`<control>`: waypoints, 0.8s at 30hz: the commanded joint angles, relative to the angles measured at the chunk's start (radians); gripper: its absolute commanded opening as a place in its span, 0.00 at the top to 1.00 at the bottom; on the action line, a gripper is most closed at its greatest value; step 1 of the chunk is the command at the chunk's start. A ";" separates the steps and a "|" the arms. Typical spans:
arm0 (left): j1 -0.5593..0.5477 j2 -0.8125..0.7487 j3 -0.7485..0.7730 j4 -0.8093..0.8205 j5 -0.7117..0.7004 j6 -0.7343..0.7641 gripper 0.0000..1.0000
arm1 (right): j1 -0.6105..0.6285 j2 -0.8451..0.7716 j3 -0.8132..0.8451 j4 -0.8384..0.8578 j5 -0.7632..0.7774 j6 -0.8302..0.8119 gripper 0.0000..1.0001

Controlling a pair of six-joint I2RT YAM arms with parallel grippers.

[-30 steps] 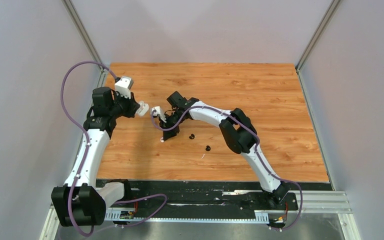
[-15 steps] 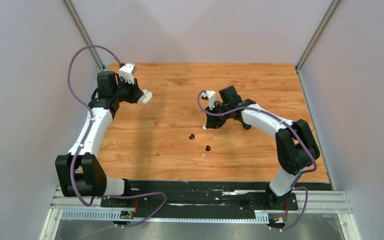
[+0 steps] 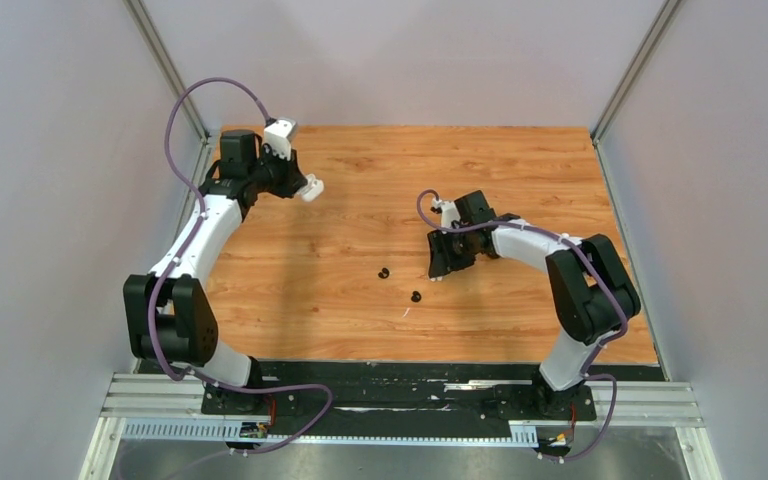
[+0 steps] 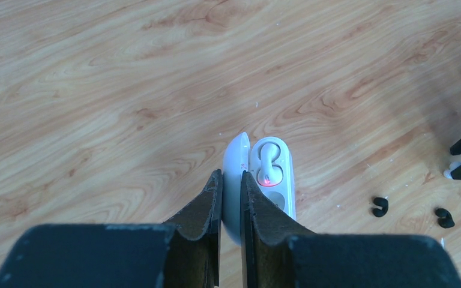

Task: Insert the wireless bluetooth earbuds into the charging case
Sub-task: Place the left earbud at the center of the board, then pick up the left earbud from the center of the board.

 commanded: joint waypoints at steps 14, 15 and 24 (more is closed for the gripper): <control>0.003 -0.011 0.054 -0.012 0.023 0.109 1.00 | -0.110 0.128 0.343 -0.420 -0.341 -0.686 0.61; 0.003 -0.012 0.055 -0.017 0.023 0.115 1.00 | -0.110 0.103 0.317 -0.412 -0.355 -0.748 0.60; 0.003 -0.033 0.046 -0.014 0.030 0.100 1.00 | -0.045 -0.150 0.045 -0.261 -0.381 -1.140 0.57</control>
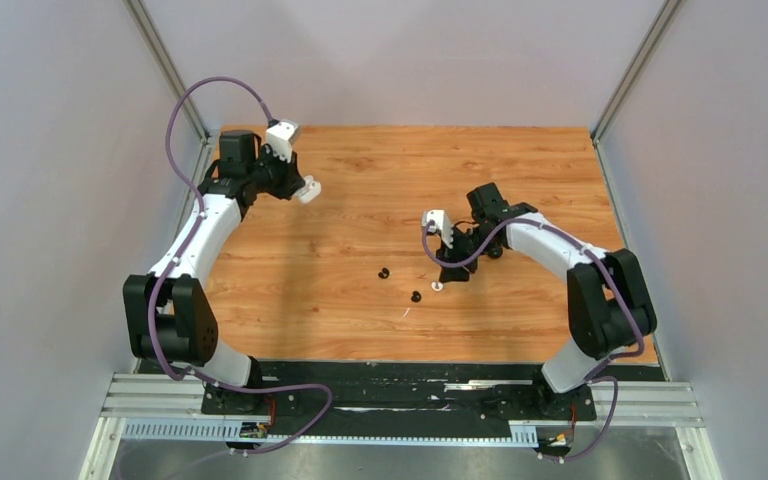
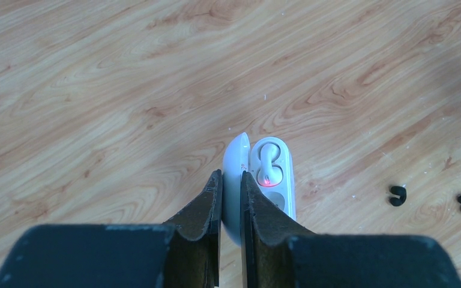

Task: Insert the wireless bluetooth earbuds into the charging case
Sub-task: Pick up the left earbud from the center of the board.

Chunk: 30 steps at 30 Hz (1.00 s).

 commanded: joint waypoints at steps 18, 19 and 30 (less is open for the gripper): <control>0.002 -0.059 -0.020 0.078 0.036 -0.060 1.00 | 0.142 -0.139 -0.240 0.260 0.075 -0.314 0.62; 0.002 -0.062 -0.020 0.074 0.036 -0.062 1.00 | 0.144 -0.137 -0.244 0.270 0.080 -0.308 0.62; 0.002 -0.087 -0.038 0.072 0.032 -0.065 1.00 | 0.166 -0.174 -0.281 0.279 0.126 -0.267 0.66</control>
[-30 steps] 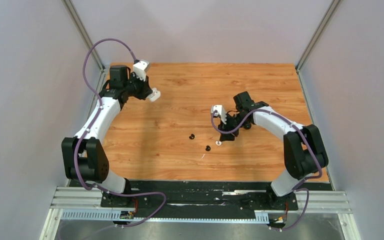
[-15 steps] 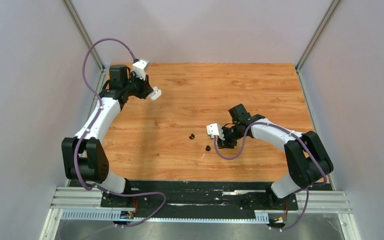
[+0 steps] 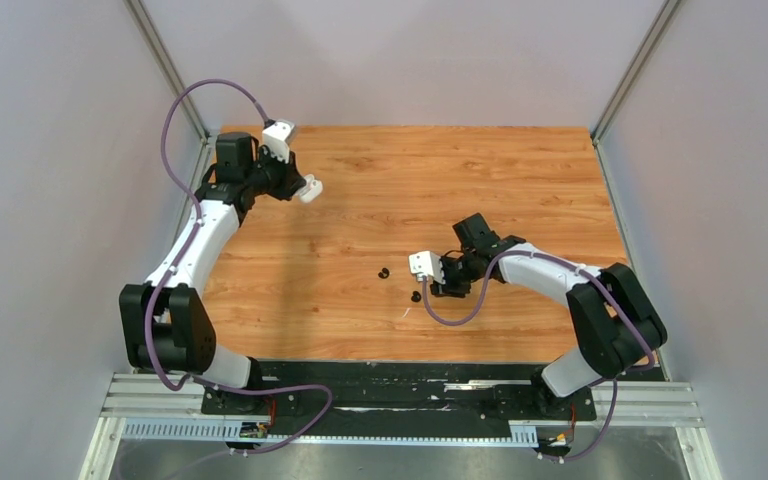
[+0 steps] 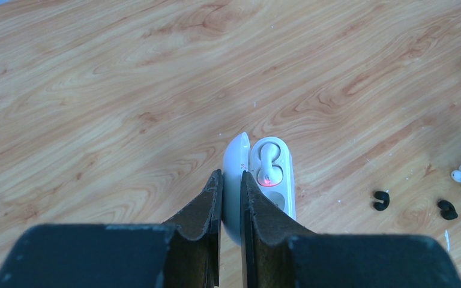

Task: Insert the wireless bluetooth earbuds into the charging case
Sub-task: Pick up the left earbud from the center of the board.

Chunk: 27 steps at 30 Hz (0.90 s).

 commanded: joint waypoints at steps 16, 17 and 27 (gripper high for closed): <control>0.002 -0.025 0.000 0.048 0.018 -0.027 1.00 | 0.008 0.026 -0.003 0.037 0.068 0.037 0.67; 0.002 -0.025 0.000 0.049 0.016 -0.027 1.00 | 0.007 0.032 -0.002 0.037 0.070 0.037 0.67; 0.002 -0.018 0.004 0.053 0.016 -0.028 1.00 | 0.008 0.064 0.031 0.032 0.097 0.054 0.72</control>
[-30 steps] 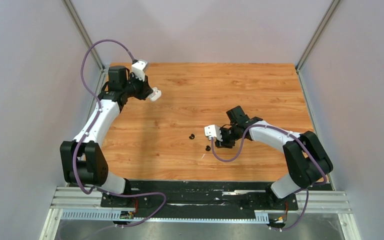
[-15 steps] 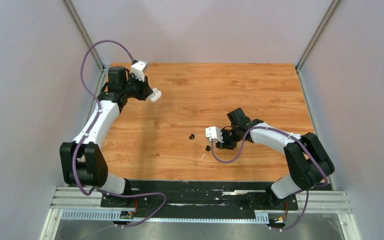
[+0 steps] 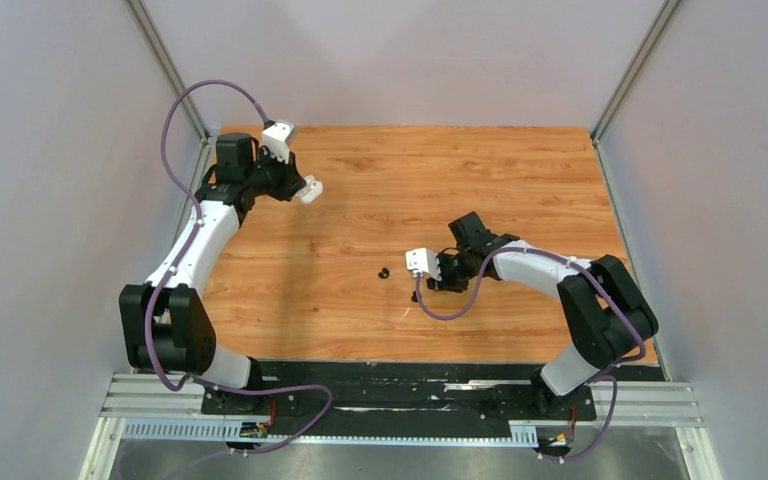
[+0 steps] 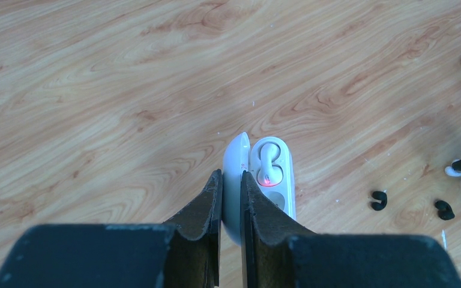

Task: Insert the wireless bluetooth earbuds into the charging case
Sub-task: Pick up the left earbud from the center of the board, then insert the left earbud into the left side groove of the charging case.

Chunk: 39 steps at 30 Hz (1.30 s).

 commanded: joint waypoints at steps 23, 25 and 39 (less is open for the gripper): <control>-0.043 0.087 0.107 0.036 0.207 0.082 1.00 | -0.106 0.071 0.600 -0.471 -0.227 0.200 1.00; -0.065 0.123 0.140 0.034 0.284 0.117 1.00 | -0.115 0.096 0.718 -0.548 -0.293 0.211 1.00; -0.274 0.311 0.285 0.158 0.564 0.170 1.00 | -0.116 0.221 1.075 -0.667 -0.547 0.216 0.97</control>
